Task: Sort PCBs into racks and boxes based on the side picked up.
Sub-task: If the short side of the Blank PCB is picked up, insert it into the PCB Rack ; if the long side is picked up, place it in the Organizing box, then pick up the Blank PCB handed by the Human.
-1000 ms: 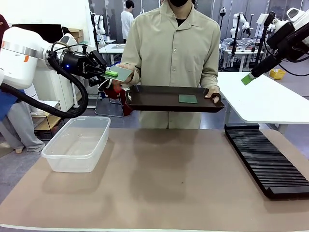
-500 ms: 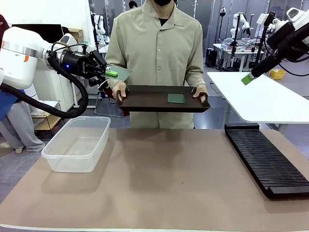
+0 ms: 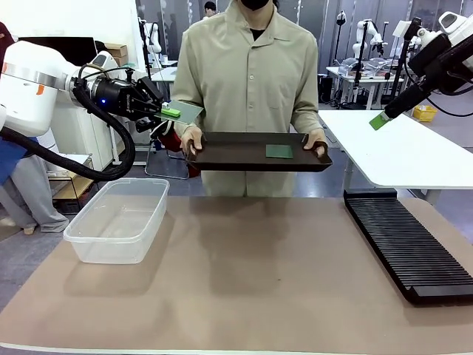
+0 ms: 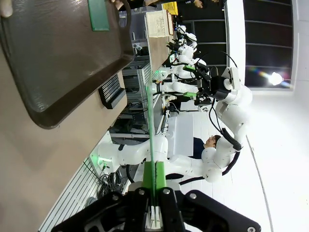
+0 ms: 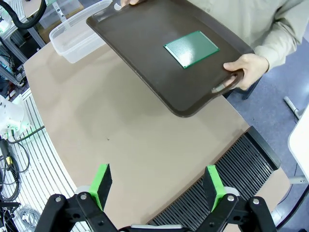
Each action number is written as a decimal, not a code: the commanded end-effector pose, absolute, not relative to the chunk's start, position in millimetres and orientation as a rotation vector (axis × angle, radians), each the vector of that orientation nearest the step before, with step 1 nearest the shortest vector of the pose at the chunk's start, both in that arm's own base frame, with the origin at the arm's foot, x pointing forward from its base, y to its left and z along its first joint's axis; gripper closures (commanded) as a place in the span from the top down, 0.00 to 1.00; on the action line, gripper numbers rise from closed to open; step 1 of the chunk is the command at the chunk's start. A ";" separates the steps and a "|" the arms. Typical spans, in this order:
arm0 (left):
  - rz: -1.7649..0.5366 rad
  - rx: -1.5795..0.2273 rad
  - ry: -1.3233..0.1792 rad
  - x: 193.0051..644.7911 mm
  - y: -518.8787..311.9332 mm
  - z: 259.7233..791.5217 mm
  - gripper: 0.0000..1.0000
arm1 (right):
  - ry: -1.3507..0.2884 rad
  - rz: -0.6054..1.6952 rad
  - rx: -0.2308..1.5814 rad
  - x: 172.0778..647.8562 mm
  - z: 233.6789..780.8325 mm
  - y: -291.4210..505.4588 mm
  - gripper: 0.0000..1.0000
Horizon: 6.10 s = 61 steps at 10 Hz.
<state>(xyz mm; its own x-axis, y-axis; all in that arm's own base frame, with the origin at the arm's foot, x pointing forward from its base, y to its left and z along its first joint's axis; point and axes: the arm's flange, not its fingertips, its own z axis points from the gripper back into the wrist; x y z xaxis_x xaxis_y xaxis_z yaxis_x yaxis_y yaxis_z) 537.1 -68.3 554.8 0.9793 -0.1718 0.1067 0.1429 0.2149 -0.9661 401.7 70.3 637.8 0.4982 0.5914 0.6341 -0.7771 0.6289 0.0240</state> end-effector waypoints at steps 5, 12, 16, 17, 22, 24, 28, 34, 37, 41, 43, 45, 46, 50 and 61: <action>-0.157 -1.092 -0.047 528.7 -49.9 559.0 0.03 | -0.631 0.849 0.342 401.2 637.2 70.2 1.00; 0.051 -0.396 -0.219 506.8 -13.4 506.8 0.03 | -0.631 0.849 0.342 401.2 637.2 70.2 1.00; 0.050 -0.328 -0.109 509.8 6.6 465.9 0.03 | -0.631 0.849 0.342 401.2 637.2 70.2 1.00; 0.038 -0.335 -0.092 513.2 8.2 458.5 0.03 | -0.631 0.849 0.342 401.2 637.2 70.2 1.00; 0.045 -0.345 -0.100 510.6 5.9 450.4 0.03 | -0.631 0.849 0.342 401.2 637.2 70.2 1.00; 0.028 -0.321 -0.044 523.9 6.6 443.7 0.03 | -0.631 0.849 0.342 401.2 637.2 70.2 1.00; -0.103 -0.278 -0.023 552.4 5.6 398.9 0.03 | -0.631 0.849 0.342 401.2 637.2 70.2 1.00; -0.143 -0.362 0.005 573.5 1.5 350.0 0.03 | -0.631 0.849 0.342 401.2 637.2 70.2 1.00; -0.132 -0.388 0.008 577.0 2.0 339.9 0.03 | -0.631 0.849 0.342 401.2 637.2 70.2 1.00; -0.107 -0.369 0.018 577.2 5.5 340.5 0.31 | -0.631 0.849 0.342 401.2 637.2 70.2 1.00; -0.091 -0.321 0.005 573.5 9.6 349.2 0.51 | -0.631 0.849 0.342 401.2 637.2 70.2 1.00; -0.075 -0.266 -0.003 568.3 12.4 356.9 0.71 | -0.631 0.849 0.342 401.2 637.2 70.2 1.00; -0.072 -0.243 -0.007 566.2 12.8 359.8 0.82 | -0.631 0.849 0.342 401.2 637.2 70.2 1.00; -0.071 -0.161 -0.078 555.9 5.3 376.4 1.00 | -0.631 0.849 0.342 401.2 637.2 70.2 1.00; -0.223 -0.212 -0.130 541.7 4.4 426.4 1.00 | -0.631 0.849 0.342 401.2 637.2 70.2 1.00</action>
<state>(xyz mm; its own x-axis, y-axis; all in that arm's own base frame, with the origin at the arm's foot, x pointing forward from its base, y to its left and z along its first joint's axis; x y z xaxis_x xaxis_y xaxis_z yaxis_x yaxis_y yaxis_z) 557.2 3.4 410.8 0.9830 -0.1320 0.1280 0.1544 0.9706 -0.1845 401.7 69.9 637.8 0.4990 0.5911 0.6337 -0.7760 0.6302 0.0233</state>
